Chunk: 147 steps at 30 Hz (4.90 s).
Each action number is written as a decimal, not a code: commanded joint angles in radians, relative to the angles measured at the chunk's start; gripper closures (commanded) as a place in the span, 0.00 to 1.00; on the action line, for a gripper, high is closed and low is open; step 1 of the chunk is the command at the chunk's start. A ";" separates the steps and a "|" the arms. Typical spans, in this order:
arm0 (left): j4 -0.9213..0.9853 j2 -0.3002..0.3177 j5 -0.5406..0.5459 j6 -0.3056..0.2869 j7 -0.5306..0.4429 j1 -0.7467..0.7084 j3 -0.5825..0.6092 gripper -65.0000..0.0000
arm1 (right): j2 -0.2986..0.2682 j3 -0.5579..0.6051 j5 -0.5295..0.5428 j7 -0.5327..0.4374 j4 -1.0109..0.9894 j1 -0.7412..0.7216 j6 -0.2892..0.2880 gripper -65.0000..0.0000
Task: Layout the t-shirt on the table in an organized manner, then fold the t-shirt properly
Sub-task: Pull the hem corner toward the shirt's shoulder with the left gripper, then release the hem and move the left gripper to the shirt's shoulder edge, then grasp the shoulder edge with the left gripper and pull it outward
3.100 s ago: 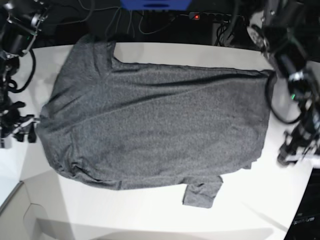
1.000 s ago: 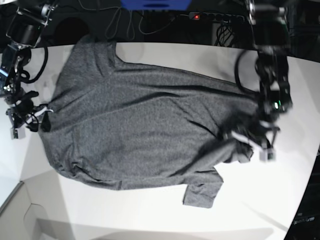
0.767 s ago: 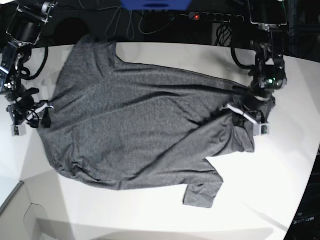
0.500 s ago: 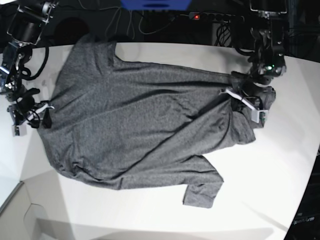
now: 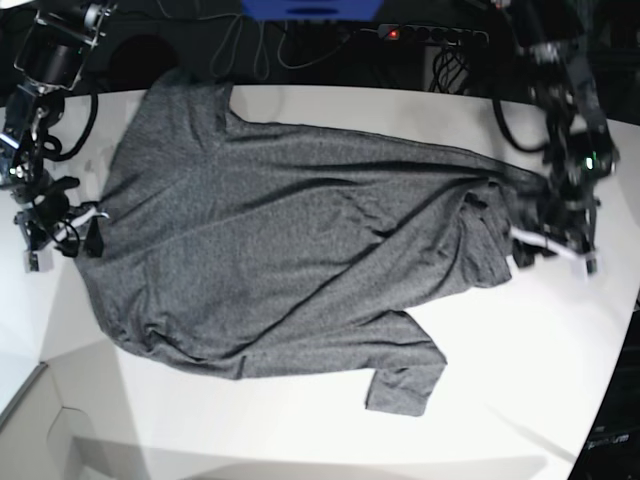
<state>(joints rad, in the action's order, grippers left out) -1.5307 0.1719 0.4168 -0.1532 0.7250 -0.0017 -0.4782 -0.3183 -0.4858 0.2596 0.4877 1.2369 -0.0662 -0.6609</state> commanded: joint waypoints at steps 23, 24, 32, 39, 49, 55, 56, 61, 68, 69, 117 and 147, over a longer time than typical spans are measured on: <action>0.543 0.025 0.001 0.000 -0.120 0.306 0.117 0.57 | -0.020 -0.004 0.016 -0.024 0.014 -0.017 -0.004 0.54; 0.540 0.025 0.001 0.000 -0.120 0.303 0.131 0.57 | -0.020 -0.004 0.016 -0.024 0.014 -0.017 -0.004 0.54; 0.534 0.025 0.004 0.000 -0.120 0.273 0.146 0.58 | -0.020 -0.004 0.016 -0.024 0.016 -0.019 -0.004 0.54; 0.534 0.025 0.009 0.004 -0.129 0.263 0.146 0.91 | -0.020 -0.004 0.016 -0.024 0.014 -0.021 -0.004 0.54; 0.533 0.062 0.011 0.002 -0.121 0.454 0.146 1.00 | -0.022 -0.004 0.016 -0.024 0.013 -0.021 -0.004 0.54; 0.548 0.071 0.003 0.007 -0.132 0.639 0.146 1.00 | -0.023 -0.003 0.016 -0.024 0.013 -0.014 -0.004 0.54; 0.560 0.071 0.001 0.007 -0.132 0.670 0.146 1.00 | -0.023 -0.003 0.016 -0.024 0.014 -0.014 -0.004 0.54; 0.691 0.071 0.000 0.007 -0.235 0.796 0.154 1.00 | -0.026 -0.003 0.016 -0.024 0.020 -0.001 -0.004 0.54; 0.978 0.065 -0.114 0.002 -0.480 0.935 0.154 1.00 | -0.028 -0.006 0.016 -0.024 0.073 0.030 -0.007 0.54; 1.001 0.064 -0.131 0.002 -0.503 0.948 0.154 0.99 | -0.028 -0.006 0.016 -0.024 0.076 0.030 -0.007 0.54; 0.057 0.090 0.152 0.000 -0.227 -0.258 -0.153 0.50 | 0.017 -0.070 0.017 0.003 0.175 0.098 -0.010 0.53; 0.068 0.079 0.161 -0.001 -0.227 -0.291 -0.032 1.00 | 0.028 -0.072 0.017 0.003 0.179 0.099 -0.010 0.54</action>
<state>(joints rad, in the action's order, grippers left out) -1.4422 0.2359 0.5701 -0.1490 0.5148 -0.2928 -0.5045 -0.2703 -0.5514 0.2626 0.5117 1.3968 0.0448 -0.6655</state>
